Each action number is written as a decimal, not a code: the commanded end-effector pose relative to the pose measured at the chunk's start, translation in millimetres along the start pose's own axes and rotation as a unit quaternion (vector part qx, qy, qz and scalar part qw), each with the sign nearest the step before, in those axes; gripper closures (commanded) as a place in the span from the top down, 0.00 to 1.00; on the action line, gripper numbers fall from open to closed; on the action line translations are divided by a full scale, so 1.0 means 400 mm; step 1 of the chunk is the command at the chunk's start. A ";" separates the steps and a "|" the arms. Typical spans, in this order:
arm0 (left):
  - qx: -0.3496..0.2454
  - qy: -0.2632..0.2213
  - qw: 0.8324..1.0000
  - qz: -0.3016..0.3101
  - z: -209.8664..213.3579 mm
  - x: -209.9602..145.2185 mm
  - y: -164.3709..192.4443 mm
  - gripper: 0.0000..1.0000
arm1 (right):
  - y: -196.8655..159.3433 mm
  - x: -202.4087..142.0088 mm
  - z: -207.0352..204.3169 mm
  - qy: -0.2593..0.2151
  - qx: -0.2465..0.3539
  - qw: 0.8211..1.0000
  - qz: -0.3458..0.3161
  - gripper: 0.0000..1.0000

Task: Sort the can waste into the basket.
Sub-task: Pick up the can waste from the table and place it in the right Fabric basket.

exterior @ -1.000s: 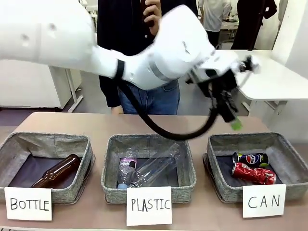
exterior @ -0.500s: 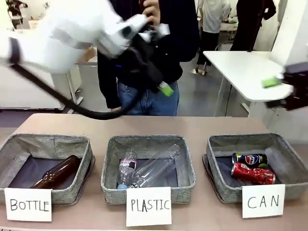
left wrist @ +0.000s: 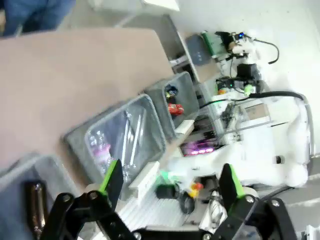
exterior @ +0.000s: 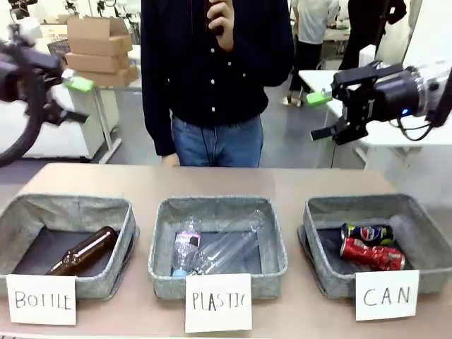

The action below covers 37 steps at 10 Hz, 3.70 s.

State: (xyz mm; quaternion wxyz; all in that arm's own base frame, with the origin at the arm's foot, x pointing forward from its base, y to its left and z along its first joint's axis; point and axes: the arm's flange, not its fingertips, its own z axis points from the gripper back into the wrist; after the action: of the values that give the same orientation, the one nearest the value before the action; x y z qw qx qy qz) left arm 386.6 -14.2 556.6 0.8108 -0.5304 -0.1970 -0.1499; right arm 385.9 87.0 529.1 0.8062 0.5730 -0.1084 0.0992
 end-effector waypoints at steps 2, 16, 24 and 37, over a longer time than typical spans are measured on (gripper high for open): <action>-0.112 -0.098 0.989 -0.021 0.115 -0.073 0.158 1.00 | 0.000 0.000 0.000 0.000 0.000 1.000 0.000 1.00; -0.030 -0.025 0.999 0.011 0.079 -0.040 0.054 1.00 | 0.000 0.000 0.000 0.000 0.000 1.000 0.000 1.00; -0.030 -0.025 0.999 0.011 0.079 -0.040 0.054 1.00 | 0.000 0.000 0.000 0.000 0.000 1.000 0.000 1.00; -0.030 -0.025 0.999 0.011 0.079 -0.040 0.054 1.00 | 0.000 0.000 0.000 0.000 0.000 1.000 0.000 1.00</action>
State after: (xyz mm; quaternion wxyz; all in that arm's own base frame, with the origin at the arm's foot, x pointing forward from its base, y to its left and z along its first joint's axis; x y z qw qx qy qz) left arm 379.8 23.1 540.9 0.7878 -0.5627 -0.2112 -0.1349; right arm 389.1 85.2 530.0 0.8077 0.5711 -0.1086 0.0980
